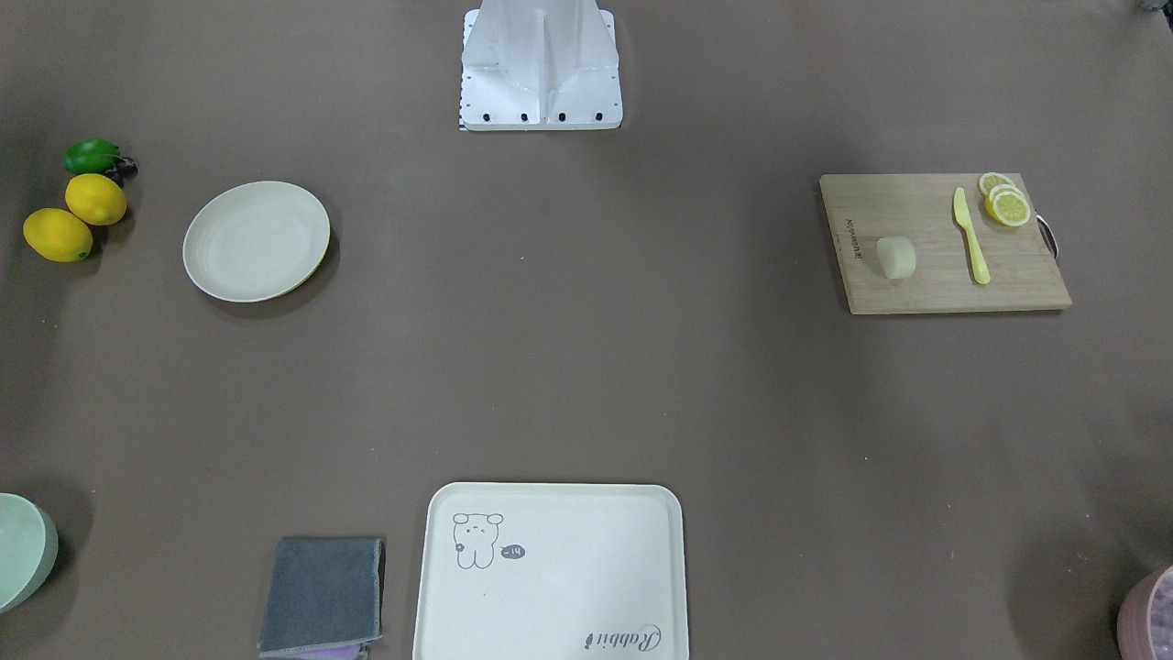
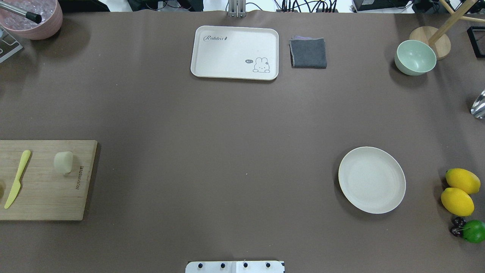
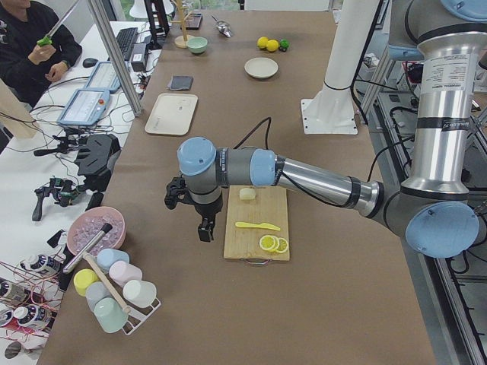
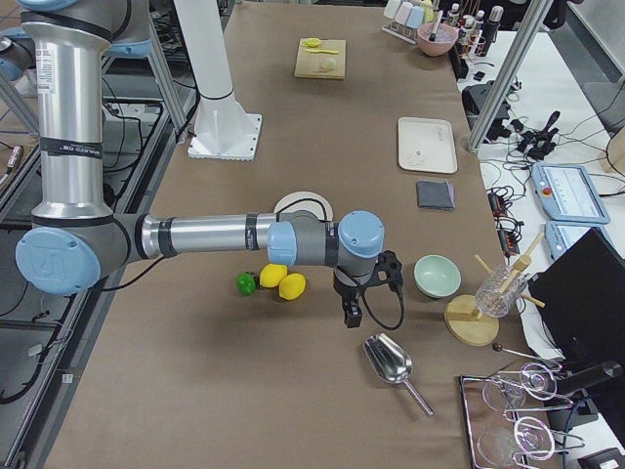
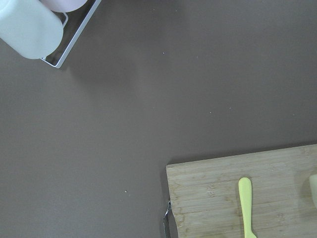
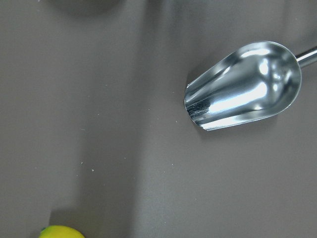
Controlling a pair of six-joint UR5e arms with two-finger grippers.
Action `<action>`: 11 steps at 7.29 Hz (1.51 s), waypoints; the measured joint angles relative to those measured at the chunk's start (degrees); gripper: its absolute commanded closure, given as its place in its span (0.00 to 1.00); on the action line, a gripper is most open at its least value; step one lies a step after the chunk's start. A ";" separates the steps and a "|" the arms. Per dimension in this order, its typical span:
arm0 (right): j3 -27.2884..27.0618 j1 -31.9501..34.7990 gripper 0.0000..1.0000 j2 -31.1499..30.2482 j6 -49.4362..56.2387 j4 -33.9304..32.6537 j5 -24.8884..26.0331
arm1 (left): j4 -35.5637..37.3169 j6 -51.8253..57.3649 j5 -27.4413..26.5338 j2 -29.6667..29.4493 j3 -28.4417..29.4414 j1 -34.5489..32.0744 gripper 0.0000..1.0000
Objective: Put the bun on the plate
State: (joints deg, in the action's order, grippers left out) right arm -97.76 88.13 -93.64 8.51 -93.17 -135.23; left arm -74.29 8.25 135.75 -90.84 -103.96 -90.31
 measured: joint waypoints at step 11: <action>-1.54 1.66 0.00 -1.66 0.10 0.03 0.13 | -5.42 -0.65 -0.10 3.62 4.40 -0.23 0.02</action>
State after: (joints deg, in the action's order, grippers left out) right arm -99.30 89.79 -95.30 8.61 -93.14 -135.10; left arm -79.70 7.59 135.65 -87.22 -99.57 -90.54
